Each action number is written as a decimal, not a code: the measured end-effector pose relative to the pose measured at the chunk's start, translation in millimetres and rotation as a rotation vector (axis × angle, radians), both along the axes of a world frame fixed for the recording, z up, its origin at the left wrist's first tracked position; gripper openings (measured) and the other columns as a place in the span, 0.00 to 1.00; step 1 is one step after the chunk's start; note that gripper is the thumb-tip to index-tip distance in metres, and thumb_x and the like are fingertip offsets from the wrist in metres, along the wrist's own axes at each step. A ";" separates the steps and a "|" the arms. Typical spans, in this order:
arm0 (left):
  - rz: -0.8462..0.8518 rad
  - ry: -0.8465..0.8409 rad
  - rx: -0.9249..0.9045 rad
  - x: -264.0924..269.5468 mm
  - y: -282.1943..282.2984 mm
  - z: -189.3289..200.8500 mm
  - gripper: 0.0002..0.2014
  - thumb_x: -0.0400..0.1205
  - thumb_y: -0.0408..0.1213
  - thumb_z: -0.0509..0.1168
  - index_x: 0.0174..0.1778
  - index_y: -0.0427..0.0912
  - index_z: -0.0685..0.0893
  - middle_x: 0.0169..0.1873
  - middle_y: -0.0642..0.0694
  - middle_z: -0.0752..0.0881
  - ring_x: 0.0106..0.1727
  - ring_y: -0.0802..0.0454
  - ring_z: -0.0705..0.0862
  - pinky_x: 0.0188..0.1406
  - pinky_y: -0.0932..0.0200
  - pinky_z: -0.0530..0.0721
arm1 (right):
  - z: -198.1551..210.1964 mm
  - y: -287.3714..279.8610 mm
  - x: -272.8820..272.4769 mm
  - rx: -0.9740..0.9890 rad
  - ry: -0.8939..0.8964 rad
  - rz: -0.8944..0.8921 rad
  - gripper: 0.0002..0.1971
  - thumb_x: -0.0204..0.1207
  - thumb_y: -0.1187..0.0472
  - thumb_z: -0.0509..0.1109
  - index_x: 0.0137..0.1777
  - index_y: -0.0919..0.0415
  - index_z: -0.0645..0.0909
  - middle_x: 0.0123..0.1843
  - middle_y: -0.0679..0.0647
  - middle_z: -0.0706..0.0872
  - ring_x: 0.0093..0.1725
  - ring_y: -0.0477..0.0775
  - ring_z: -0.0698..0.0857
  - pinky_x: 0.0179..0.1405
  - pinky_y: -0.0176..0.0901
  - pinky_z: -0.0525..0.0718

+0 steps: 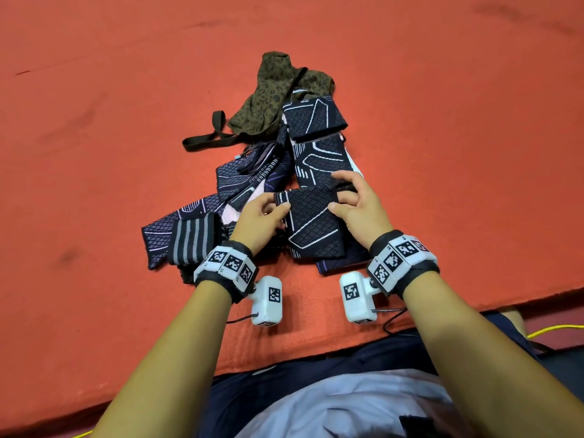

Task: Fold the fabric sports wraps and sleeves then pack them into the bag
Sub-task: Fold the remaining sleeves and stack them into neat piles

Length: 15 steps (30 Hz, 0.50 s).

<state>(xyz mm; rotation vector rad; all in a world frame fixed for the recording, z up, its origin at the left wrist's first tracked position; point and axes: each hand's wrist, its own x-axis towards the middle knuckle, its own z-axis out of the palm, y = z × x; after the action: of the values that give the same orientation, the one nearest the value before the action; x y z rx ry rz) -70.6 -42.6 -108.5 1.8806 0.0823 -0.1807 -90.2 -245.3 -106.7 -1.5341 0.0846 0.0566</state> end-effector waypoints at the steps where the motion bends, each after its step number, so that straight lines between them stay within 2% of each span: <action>1: 0.005 -0.010 -0.023 -1.3 -0.3 1.5 0.05 0.86 0.32 0.66 0.56 0.38 0.83 0.34 0.51 0.86 0.27 0.64 0.82 0.27 0.73 0.76 | 0.9 -0.2 0.2 0.003 0.009 -0.001 0.24 0.79 0.78 0.67 0.66 0.49 0.78 0.45 0.53 0.89 0.45 0.48 0.89 0.45 0.40 0.89; 3: 0.004 -0.036 -0.056 -2.9 -0.1 2.6 0.04 0.85 0.30 0.67 0.55 0.37 0.83 0.32 0.52 0.85 0.26 0.66 0.81 0.27 0.74 0.75 | 0.3 -0.3 2.1 -0.002 0.036 -0.001 0.20 0.79 0.77 0.67 0.64 0.54 0.80 0.47 0.52 0.90 0.48 0.51 0.89 0.51 0.42 0.88; 6: -0.011 -0.060 -0.074 -5.0 -0.6 4.9 0.02 0.84 0.30 0.68 0.51 0.40 0.83 0.30 0.55 0.84 0.27 0.66 0.81 0.28 0.74 0.75 | -1.6 -0.4 3.5 -0.002 0.043 -0.012 0.09 0.81 0.70 0.68 0.55 0.56 0.84 0.50 0.56 0.91 0.54 0.57 0.90 0.62 0.57 0.87; 9: -0.032 -0.080 -0.067 -6.3 -2.2 7.6 0.03 0.84 0.30 0.69 0.48 0.42 0.83 0.28 0.59 0.85 0.29 0.68 0.81 0.30 0.75 0.76 | -2.7 -0.6 2.6 -0.041 0.014 -0.038 0.05 0.82 0.63 0.70 0.50 0.53 0.84 0.47 0.56 0.92 0.49 0.56 0.90 0.62 0.62 0.87; 12: -0.056 -0.099 -0.056 -6.0 -5.0 10.6 0.04 0.84 0.31 0.69 0.47 0.45 0.83 0.32 0.60 0.87 0.33 0.70 0.83 0.35 0.76 0.77 | -2.0 -1.7 2.1 -0.044 -0.020 -0.077 0.05 0.78 0.59 0.69 0.46 0.47 0.84 0.48 0.60 0.92 0.52 0.64 0.90 0.61 0.68 0.86; 15: -0.121 -0.017 -0.106 -6.4 -9.4 12.5 0.02 0.85 0.32 0.67 0.52 0.42 0.82 0.38 0.57 0.91 0.40 0.61 0.86 0.40 0.65 0.84 | 2.2 -2.2 4.2 -0.064 -0.035 -0.129 0.07 0.78 0.58 0.68 0.44 0.42 0.83 0.46 0.57 0.92 0.50 0.64 0.91 0.58 0.68 0.87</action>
<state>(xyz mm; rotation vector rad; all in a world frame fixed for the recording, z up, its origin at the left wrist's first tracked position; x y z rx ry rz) -77.0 -52.0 -96.0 1.7819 -0.0518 -0.2465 -86.0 -247.5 -104.5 -1.5895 0.1588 -0.0759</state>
